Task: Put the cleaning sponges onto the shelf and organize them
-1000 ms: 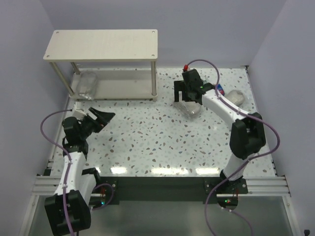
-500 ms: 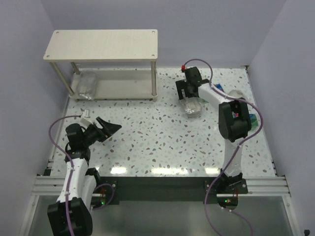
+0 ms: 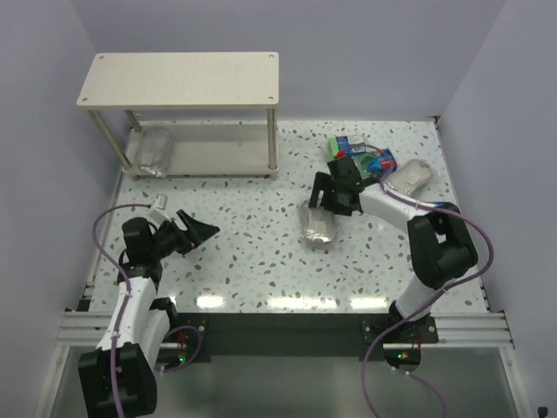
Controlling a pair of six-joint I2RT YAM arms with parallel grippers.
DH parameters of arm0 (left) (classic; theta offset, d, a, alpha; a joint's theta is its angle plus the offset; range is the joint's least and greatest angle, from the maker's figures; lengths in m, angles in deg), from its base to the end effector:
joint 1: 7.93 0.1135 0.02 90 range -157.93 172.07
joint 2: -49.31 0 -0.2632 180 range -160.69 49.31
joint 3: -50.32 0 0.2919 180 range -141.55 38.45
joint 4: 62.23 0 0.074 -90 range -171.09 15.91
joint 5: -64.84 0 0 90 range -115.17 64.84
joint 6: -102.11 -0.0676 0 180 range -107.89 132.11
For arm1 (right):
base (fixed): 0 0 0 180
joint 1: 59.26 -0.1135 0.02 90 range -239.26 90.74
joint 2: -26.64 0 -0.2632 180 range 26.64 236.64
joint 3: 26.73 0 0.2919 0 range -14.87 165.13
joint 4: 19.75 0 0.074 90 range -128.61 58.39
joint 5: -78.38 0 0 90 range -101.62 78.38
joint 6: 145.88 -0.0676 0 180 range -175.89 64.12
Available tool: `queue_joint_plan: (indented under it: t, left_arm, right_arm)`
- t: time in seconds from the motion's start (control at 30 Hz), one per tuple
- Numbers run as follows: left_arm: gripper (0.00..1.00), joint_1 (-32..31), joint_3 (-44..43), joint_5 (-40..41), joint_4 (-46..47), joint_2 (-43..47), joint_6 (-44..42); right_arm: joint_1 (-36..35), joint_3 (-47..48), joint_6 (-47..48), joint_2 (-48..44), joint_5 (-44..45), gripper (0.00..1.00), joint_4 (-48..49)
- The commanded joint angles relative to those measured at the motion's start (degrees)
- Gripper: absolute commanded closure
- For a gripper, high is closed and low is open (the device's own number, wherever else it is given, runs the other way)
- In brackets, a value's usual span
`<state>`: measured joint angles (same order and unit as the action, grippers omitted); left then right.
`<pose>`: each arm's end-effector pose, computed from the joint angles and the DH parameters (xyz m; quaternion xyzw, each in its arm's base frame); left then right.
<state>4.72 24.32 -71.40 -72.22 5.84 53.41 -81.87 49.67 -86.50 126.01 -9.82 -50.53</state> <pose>0.2201 -0.0006 0.1513 -0.1749 0.7930 -0.4433 0.3795 0.3842 0.1577 0.1451 0.0712 0.9476 0.1260 0.2848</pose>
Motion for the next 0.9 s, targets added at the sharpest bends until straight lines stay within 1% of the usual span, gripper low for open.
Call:
queue_joint_plan:
  t: [0.0,0.03,0.07,0.13,0.17,0.2,0.23,0.27,0.33,0.4,0.5,0.53,0.57,0.63,0.67,0.73,0.77,0.83,0.87]
  left_arm:
    - [0.19,-3.3,-2.2,1.0,-0.5,-1.6,-3.4]
    - [0.19,-4.5,-2.4,1.5,-0.4,-1.9,-3.4]
    - [0.19,-7.0,-2.5,2.7,-0.2,-2.3,-3.5]
    - [0.2,-10.3,-2.9,4.7,-0.1,-3.3,-3.5]
    - [0.2,-11.1,-3.0,5.3,-0.2,-3.5,-3.5]
    - [0.2,-11.8,-3.2,5.6,-0.3,-4.1,-3.5]
    - [0.2,-12.2,-3.3,6.0,-0.4,-4.3,-3.3]
    - [0.2,-14.1,-3.4,6.8,-0.4,-4.3,-3.3]
    - [0.2,-15.5,-3.7,7.8,-0.9,-5.1,-3.4]
    - [0.21,-17.6,-4.0,9.8,-1.5,-5.6,-3.3]
    - [0.21,-18.8,-3.8,12.7,-1.7,-5.1,-2.1]
    - [0.21,-18.9,-3.8,13.7,-1.7,-4.8,-1.8]
    - [0.21,-19.0,-4.1,14.5,-3.3,-4.5,-1.1]
    - [0.22,-19.0,-5.2,17.3,-6.1,-3.5,-1.2]
    - [0.22,-19.1,-6.7,18.1,-9.2,-3.0,-1.7]
    - [0.23,-19.2,-7.6,19.5,-11.7,-0.8,-2.5]
    - [0.24,-19.1,-7.7,20.8,-13.3,-0.1,-3.1]
    - [0.26,-19.2,-7.2,20.8,-13.7,0.9,-3.2]
    - [0.34,-19.2,-6.5,20.4,-13.3,0.7,-3.0]
  right_arm:
    - [-8.0,-7.5,-22.3,-4.8,-2.0,0.17,1.1]
    - [-9.5,-8.8,-26.3,-5.6,-2.0,0.16,1.9]
    - [-12.2,-10.2,-36.2,-7.0,-2.0,0.15,3.4]
    - [-15.3,-15.4,-45.7,-8.5,-2.0,0.15,7.9]
    - [-18.7,-17.0,-54.6,-9.6,-0.3,0.15,12.5]
    - [-20.7,-19.4,-58.8,-11.6,2.0,0.16,14.4]
    - [-22.5,-20.1,-62.0,-12.7,6.2,0.17,16.3]
    - [-25.3,-19.9,-66.1,-13.1,8.2,0.18,17.1]
    - [-26.9,-17.8,-68.8,-13.3,9.7,0.17,17.2]
    - [-27.6,-16.7,-70.8,-12.7,9.3,0.16,20.2]
    - [-27.6,-18.9,-75.5,-11.3,8.3,0.16,28.1]
    - [-27.5,-19.5,-76.4,-10.3,8.0,0.16,31.9]
    - [-27.5,-20.1,-76.7,-10.1,7.4,0.15,32.6]
    - [-27.6,-20.1,-75.2,-11.4,7.7,0.14,30.6]
    - [-27.5,-20.1,-71.8,-12.4,8.6,0.14,29.0]
    - [-27.5,-17.5,-67.5,-14.5,10.8,0.14,21.5]
    - [-27.5,-14.8,-61.5,-16.0,11.7,0.14,13.8]
    - [-27.5,-12.2,-55.2,-16.8,13.7,0.15,7.2]
    - [-27.5,-10.4,-49.1,-17.4,14.2,0.17,1.9]
